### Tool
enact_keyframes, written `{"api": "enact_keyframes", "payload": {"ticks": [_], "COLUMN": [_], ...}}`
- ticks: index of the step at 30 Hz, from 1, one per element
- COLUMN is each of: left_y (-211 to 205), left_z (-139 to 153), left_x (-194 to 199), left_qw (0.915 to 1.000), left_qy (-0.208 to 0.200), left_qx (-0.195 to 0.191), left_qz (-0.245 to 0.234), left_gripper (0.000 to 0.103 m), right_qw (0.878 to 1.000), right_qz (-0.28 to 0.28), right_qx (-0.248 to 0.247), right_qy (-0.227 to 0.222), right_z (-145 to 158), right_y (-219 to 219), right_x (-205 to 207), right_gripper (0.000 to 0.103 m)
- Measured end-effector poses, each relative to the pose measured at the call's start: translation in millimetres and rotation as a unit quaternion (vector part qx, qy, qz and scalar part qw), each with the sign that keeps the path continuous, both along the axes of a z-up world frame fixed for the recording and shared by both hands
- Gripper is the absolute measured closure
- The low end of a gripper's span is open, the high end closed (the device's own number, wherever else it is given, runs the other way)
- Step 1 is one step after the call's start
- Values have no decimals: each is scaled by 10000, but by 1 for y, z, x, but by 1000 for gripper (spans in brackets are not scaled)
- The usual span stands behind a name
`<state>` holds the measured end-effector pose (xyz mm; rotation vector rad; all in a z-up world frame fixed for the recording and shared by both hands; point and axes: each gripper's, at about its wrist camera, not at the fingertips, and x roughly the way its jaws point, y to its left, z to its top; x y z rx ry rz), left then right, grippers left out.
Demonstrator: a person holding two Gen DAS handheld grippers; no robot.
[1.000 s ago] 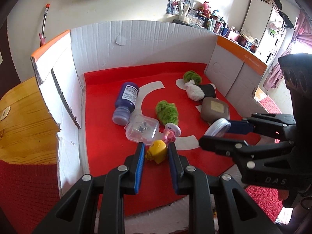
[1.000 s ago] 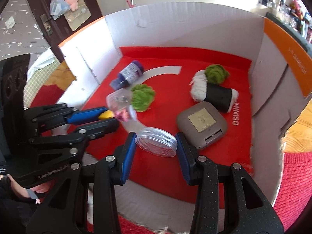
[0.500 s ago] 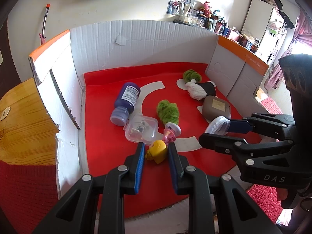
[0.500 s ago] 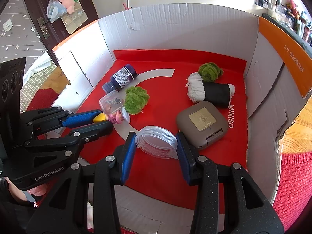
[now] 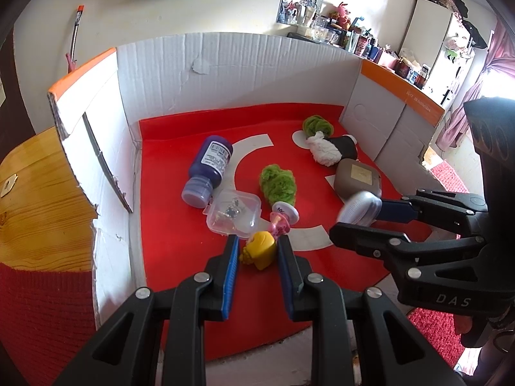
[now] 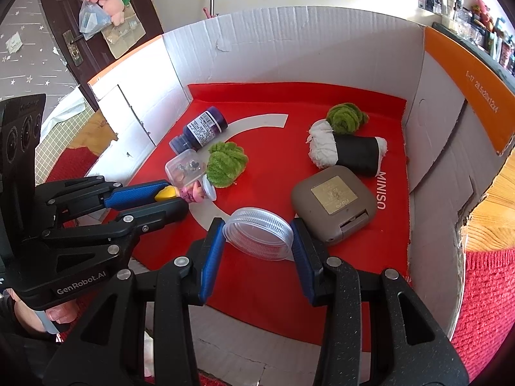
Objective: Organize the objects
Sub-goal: 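Lower the clear lid onto the mat and open the right tool while the left tool releases the duck, then withdraw both tools out of the box toward the white plush sheep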
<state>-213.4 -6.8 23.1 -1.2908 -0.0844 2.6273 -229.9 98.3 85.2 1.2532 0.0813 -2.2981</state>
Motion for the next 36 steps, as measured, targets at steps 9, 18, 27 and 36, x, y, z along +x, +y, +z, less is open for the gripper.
{"api": "enact_keyframes", "payload": {"ticks": [9, 18, 27, 36], "left_y": [1, 1, 4, 1], "left_z": [6, 12, 19, 26], "left_x": [7, 17, 30, 48], "left_qw": [9999, 9998, 9996, 9991], "left_qy": [105, 172, 294, 396], "left_qx": [29, 51, 20, 31], "left_qz": [5, 30, 34, 148], "left_gripper": [63, 58, 49, 37], "right_qw": [9999, 9997, 9993, 9983], "right_qz": [34, -12, -66, -102], "right_qx": [-36, -52, -122, -159], "right_qy": [88, 218, 351, 550], "right_z": [2, 10, 17, 29], "right_y": [-4, -2, 2, 6], "right_x": [5, 13, 27, 45], "right_gripper": [46, 41, 35, 27]}}
